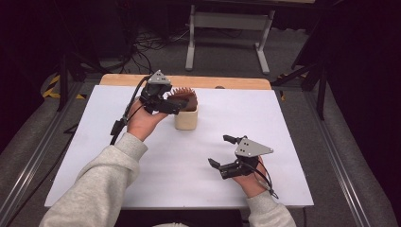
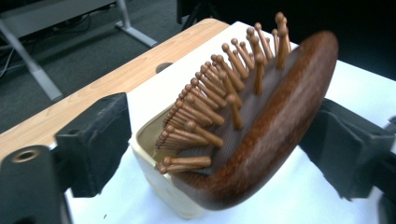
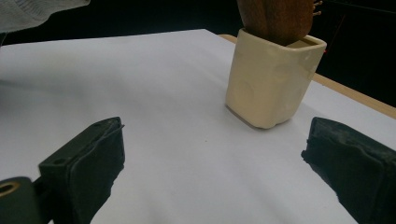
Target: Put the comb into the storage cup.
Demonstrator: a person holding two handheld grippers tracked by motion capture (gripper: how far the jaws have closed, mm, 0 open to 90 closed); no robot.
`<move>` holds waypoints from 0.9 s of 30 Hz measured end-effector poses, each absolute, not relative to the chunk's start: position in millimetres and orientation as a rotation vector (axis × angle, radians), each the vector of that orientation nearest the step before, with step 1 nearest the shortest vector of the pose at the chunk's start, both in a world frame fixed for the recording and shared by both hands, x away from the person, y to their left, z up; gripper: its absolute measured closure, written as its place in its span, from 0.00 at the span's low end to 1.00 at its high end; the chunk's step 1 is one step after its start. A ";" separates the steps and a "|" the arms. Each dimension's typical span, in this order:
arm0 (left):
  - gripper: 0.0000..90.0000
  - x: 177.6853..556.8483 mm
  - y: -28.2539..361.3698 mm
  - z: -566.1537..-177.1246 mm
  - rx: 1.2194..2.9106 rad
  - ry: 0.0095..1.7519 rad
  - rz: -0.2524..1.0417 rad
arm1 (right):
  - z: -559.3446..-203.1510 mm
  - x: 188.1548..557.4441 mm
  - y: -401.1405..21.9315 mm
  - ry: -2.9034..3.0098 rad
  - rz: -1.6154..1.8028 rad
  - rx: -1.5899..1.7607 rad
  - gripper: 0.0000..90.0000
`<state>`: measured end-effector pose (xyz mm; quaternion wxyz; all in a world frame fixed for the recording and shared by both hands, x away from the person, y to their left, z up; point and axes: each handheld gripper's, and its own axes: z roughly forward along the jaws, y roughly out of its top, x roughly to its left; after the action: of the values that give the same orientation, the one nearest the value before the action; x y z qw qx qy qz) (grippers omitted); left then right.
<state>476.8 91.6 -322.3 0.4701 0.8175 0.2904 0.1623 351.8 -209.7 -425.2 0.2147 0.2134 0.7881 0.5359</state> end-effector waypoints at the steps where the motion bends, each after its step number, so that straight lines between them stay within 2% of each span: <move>1: 0.10 475.1 90.7 -322.2 2.001 0.705 0.395 | -425.2 352.1 -209.8 2.185 1.487 0.590 0.06; 13: 0.03 459.7 98.5 -309.0 1.948 0.633 0.411 | -424.3 352.2 -211.7 2.175 1.491 0.594 0.06; 27: 0.00 431.7 120.6 -291.6 1.861 0.545 0.430 | -421.7 352.4 -215.9 2.155 1.497 0.607 0.06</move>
<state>431.7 120.6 -291.6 0.5462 0.7848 0.2298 0.1813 352.4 -215.9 -421.7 0.2223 0.2196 0.7802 0.5419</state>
